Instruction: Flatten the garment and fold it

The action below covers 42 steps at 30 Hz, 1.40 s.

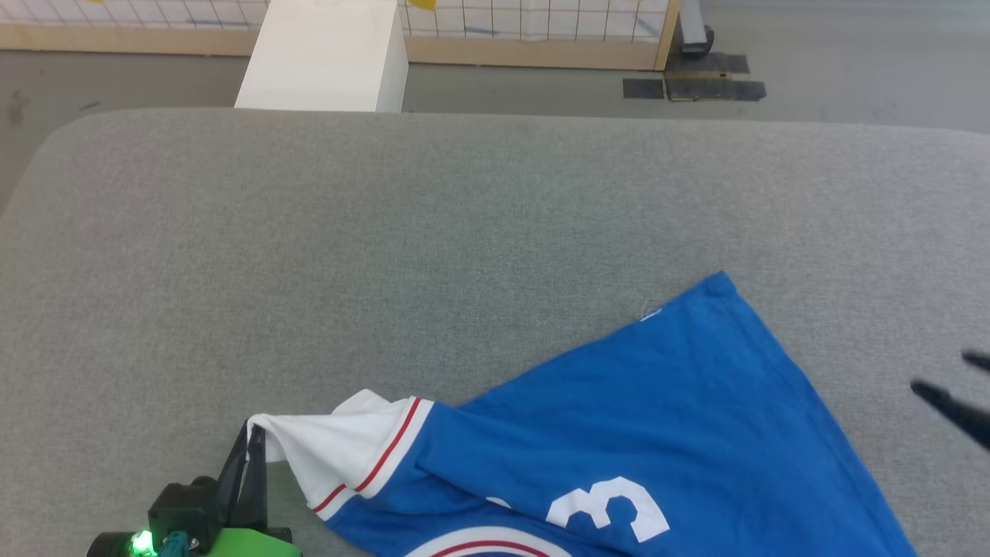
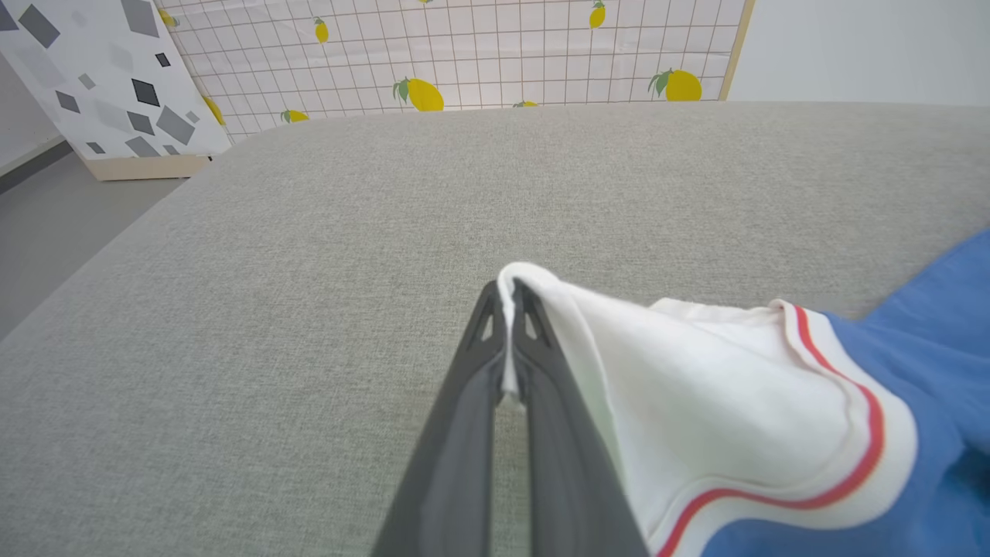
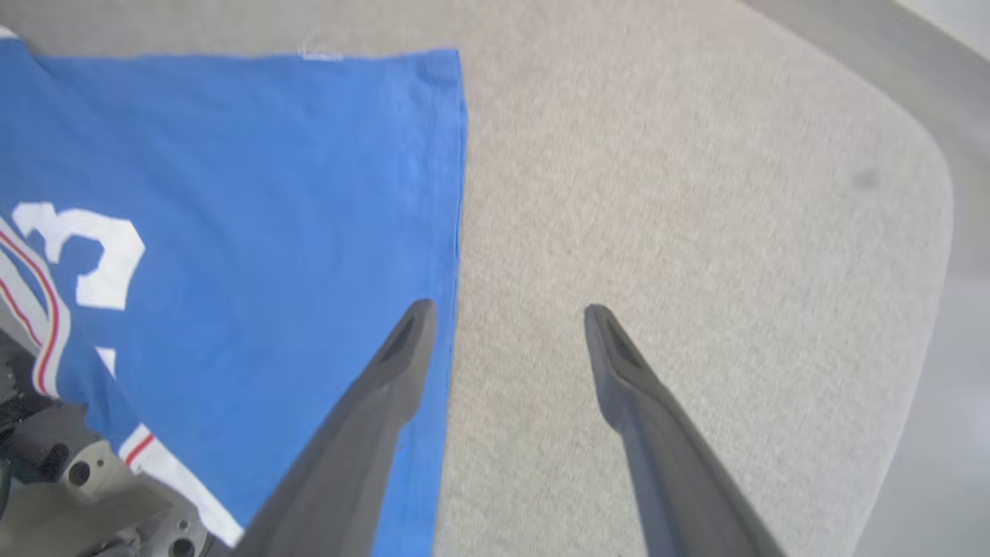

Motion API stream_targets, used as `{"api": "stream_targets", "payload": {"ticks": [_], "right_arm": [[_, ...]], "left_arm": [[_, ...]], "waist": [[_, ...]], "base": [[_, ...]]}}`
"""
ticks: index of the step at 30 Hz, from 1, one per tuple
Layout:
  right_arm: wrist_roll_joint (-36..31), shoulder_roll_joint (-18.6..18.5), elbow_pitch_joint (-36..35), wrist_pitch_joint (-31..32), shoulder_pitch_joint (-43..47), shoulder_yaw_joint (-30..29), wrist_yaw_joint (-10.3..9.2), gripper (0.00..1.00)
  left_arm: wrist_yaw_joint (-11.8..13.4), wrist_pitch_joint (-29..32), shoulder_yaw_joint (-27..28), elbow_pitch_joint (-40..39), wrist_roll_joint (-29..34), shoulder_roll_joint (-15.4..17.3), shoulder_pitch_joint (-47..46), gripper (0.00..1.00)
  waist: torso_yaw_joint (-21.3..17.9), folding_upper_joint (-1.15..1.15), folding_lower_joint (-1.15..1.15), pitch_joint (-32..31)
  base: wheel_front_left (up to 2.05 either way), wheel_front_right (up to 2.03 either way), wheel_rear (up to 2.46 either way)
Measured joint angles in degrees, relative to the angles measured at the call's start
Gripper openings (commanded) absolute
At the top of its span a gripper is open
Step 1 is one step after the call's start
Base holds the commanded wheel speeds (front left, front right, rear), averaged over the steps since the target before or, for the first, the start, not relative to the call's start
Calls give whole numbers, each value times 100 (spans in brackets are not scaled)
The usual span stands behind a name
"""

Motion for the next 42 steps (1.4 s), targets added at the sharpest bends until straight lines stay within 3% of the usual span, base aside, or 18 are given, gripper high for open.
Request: {"api": "stream_targets", "payload": {"ticks": [4,9,17,19,24,32,33,34,42], "right_arm": [[-378,327,-149,531,-901,47,0,100],[-701,671,94,1379,-2105,710,0,100],[-794,1201,1124,2537,-3689,1942,0,100],[-771,1548,1882,2749,-4183,2201,0,100],[-733,2034,2709,2609,-4442,2481,0,100],[-611,2139,3311,2025,-4520,3121,2,100],[-556,2131,3344,1968,-4530,3177,2,57],[-480,2128,3384,1891,-4538,3215,2,0],[-144,2194,3515,987,-4570,3624,0,0]], "left_arm": [[-5,-1,-89,-1,5,-31,-64,0],[-13,0,-186,7,16,-63,-274,0],[-59,0,-323,22,37,-166,-536,0],[-62,0,-393,22,38,-209,-649,0],[-77,-1,-464,77,40,-240,-814,0],[-109,0,-466,165,54,-249,-895,0],[-109,-1,-461,174,54,-248,-895,0],[-110,-1,-454,177,55,-248,-895,0],[-112,-1,-365,232,80,-201,-867,0]], "waist": [[83,0,0,138],[232,0,0,324],[546,0,1,661],[676,0,1,877],[840,0,1,1116],[1004,0,1,1280],[998,0,1,1278],[987,0,1,1270],[815,0,1,1029]], "base": [[0,0,0],[0,0,0],[0,0,0],[0,0,0],[0,0,0],[0,0,0],[0,0,0],[0,0,0],[0,0,0]]}}
